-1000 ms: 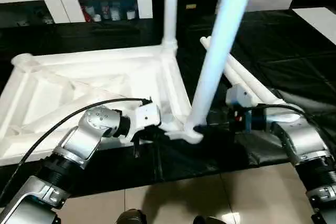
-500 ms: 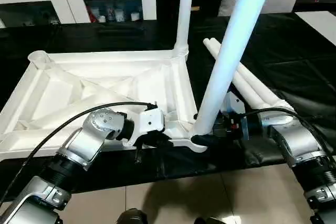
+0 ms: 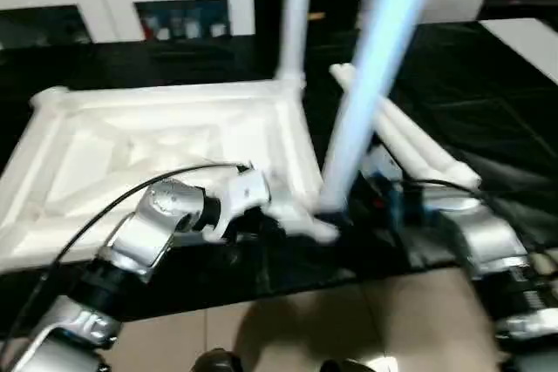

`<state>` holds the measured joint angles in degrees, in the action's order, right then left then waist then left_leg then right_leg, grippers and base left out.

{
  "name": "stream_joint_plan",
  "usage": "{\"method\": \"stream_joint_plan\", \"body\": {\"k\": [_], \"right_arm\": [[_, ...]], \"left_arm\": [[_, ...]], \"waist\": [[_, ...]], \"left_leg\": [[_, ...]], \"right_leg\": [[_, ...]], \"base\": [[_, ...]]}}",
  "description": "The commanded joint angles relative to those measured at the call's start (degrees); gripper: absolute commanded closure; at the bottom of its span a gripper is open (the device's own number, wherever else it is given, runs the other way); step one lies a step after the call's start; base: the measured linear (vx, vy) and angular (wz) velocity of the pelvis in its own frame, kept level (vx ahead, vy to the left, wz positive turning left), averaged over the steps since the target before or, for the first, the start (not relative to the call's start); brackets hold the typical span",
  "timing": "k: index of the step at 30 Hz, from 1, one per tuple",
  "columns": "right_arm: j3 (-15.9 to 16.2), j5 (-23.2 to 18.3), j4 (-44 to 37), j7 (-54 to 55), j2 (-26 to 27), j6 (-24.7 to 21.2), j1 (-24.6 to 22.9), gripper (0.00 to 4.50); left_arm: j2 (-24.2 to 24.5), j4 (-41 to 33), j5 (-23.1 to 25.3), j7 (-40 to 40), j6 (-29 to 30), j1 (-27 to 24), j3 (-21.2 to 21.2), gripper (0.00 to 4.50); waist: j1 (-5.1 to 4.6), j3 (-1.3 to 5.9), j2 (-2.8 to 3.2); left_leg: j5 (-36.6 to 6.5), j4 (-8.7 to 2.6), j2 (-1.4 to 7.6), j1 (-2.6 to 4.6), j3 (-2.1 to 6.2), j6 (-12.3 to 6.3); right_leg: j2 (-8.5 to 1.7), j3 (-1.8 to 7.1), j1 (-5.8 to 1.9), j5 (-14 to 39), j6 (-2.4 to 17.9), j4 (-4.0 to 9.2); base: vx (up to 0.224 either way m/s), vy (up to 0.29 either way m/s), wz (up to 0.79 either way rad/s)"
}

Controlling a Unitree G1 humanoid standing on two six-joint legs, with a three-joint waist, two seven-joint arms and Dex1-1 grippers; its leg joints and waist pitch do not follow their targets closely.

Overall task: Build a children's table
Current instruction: Rotate leg to tighten

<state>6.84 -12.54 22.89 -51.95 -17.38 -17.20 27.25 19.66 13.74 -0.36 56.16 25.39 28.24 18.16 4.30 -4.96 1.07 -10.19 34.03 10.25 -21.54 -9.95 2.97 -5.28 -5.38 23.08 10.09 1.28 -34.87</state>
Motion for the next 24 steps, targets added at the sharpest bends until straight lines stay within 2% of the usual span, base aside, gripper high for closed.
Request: {"method": "stream_joint_plan", "body": {"k": [1, 3, 5, 7, 9, 10, 13, 14, 15, 17, 19, 21, 24], "right_arm": [[0.15, 0.4, 1.93, 7.43, 3.94, -1.58, 1.49, 1.81], [-0.93, 0.93, 3.52, 12.3, 6.35, -1.66, 2.05, 1.81], [-2.08, 1.99, 5.77, 17.92, 8.92, -0.96, 2.75, 1.81], [-3.27, 4.19, 8.31, 25.05, 11.38, 0.85, 3.61, 1.81], [-4.15, 4.51, 9.32, 27.72, 12.48, 1.16, 3.98, 1.81], [-4.39, 4.04, 9.37, 26.87, 12.56, 2.21, 3.88, 1.25], [-4.9, 3.73, 8.61, 25.57, 12.13, 3.69, 3.37, 1.11], [-4.92, 3.67, 8.55, 25.49, 12.1, 3.69, 3.34, 0.95], [-4.89, 3.36, 7.85, 24.13, 11.47, 4.06, 3.01, 0.79], [-4.86, 3.25, 7.47, 23.28, 11.0, 4.34, 2.77, 0.69], [-4.67, 3.51, 6.63, 21.48, 9.57, 5.42, 2.18, 0.48], [-4.46, 3.94, 6.18, 19.66, 7.93, 6.63, 1.71, 0.26], [-4.28, 3.62, 4.38, 13.72, 3.72, 8.96, 0.71, 0.07]], "left_arm": [[-4.64, -1.84, -2.42, -5.73, 3.4, 0.44, -1.55, 4.5], [-7.13, -1.95, -2.11, -9.62, 5.62, 0.66, -2.77, 4.5], [-10.66, -1.46, -1.46, -15.3, 7.02, 1.2, -4.55, 4.5], [-14.42, -1.27, -0.7, -21.1, 7.84, 1.74, -6.17, 4.5], [-15.69, -1.46, -0.34, -22.69, 8.14, 1.95, -6.19, 4.5], [-15.7, -1.47, -0.18, -22.66, 7.73, 2.02, -5.96, 4.5], [-14.51, -1.62, 0.49, -21.83, 6.76, 2.22, -4.88, 4.5], [-14.43, -1.64, 0.55, -21.79, 6.76, 2.21, -4.83, 4.5], [-13.4, -1.49, 1.05, -20.68, 6.03, 2.16, -4.11, 4.5], [-12.83, -1.42, 1.32, -20.06, 5.71, 2.08, -3.77, 4.5], [-11.56, -1.01, 1.96, -18.82, 4.98, 1.91, -3.11, 4.5], [-10.16, -0.5, 2.38, -17.42, 3.97, 1.81, -2.19, 4.5], [-7.4, 0.64, 2.63, -13.88, 2.06, 1.9, -0.91, 4.5]], "waist": [[0.06, 3.65, -0.46], [-0.56, 3.64, -0.62], [-0.87, 3.61, -0.48], [-1.14, 3.86, -0.46], [-1.12, 4.13, -0.5], [-1.09, 4.24, -0.49], [-0.64, 4.58, -0.37], [-0.62, 4.59, -0.35], [-0.46, 4.49, -0.07], [-0.53, 4.42, -0.19], [-0.54, 4.21, 0.03], [-0.52, 4.07, -0.07], [-0.48, 4.04, -0.1]], "left_leg": [[-14.78, -4.6, 2.79, 0.41, 1.25, -0.41], [-15.52, -4.49, 2.53, 0.53, 1.22, -0.42], [-14.92, -4.5, 2.55, 0.54, 1.21, -0.75], [-13.2, -4.41, 2.54, 0.38, 1.07, -1.16], [-11.79, -4.24, 2.35, 0.32, 1.02, -1.76], [-11.37, -4.12, 2.33, 0.29, 0.9, -2.22], [-7.71, -3.81, 2.26, 0.09, 0.72, -4.78], [-7.16, -3.81, 2.28, 0.04, 0.72, -5.07], [-6.83, -3.83, 2.3, -0.01, 0.78, -5.44], [-7.66, -3.87, 2.37, 0.01, 0.75, -5.52], [-8.85, -3.98, 2.42, 0.06, 0.78, -5.19], [-10.46, -4.1, 2.45, 0.16, 0.82, -4.71], [-10.97, -4.17, 2.56, 0.19, 0.89, -4.46]], "right_leg": [[-4.06, 3.06, -2.96, 23.2, 10.08, 5.26], [-4.05, 3.11, -2.82, 24.76, 9.47, 5.51], [-3.94, 3.09, -2.66, 25.03, 8.99, 5.74], [-3.74, 3.17, -2.68, 22.27, 9.26, 5.49], [-3.7, 3.14, -2.84, 19.65, 9.83, 5.29], [-3.69, 3.18, -2.85, 18.63, 10.02, 5.22], [-3.52, 3.17, -3.06, 12.36, 11.28, 4.63], [-3.5, 3.16, -3.1, 11.54, 11.54, 4.52], [-3.49, 3.08, -3.11, 10.88, 11.87, 4.46], [-3.47, 3.05, -3.13, 11.37, 11.93, 4.53], [-3.52, 3.03, -3.03, 12.92, 11.7, 4.74], [-3.52, 3.01, -2.97, 15.54, 10.97, 5.04], [-3.52, 3.06, -2.97, 16.38, 10.39, 5.08]], "base": [[0.0, 0.0, 0.0], [0.0, 0.0, 0.0], [0.0, 0.0, 0.0], [0.0, 0.0, 0.0], [0.0, 0.0, 0.0], [0.0, 0.0, 0.0], [0.0, 0.0, 0.0], [0.0, 0.0, 0.0], [0.0, 0.0, 0.0], [0.0, 0.0, 0.0], [0.0, 0.0, 0.0], [0.0, 0.0, 0.0], [0.0, 0.0, 0.0]]}}
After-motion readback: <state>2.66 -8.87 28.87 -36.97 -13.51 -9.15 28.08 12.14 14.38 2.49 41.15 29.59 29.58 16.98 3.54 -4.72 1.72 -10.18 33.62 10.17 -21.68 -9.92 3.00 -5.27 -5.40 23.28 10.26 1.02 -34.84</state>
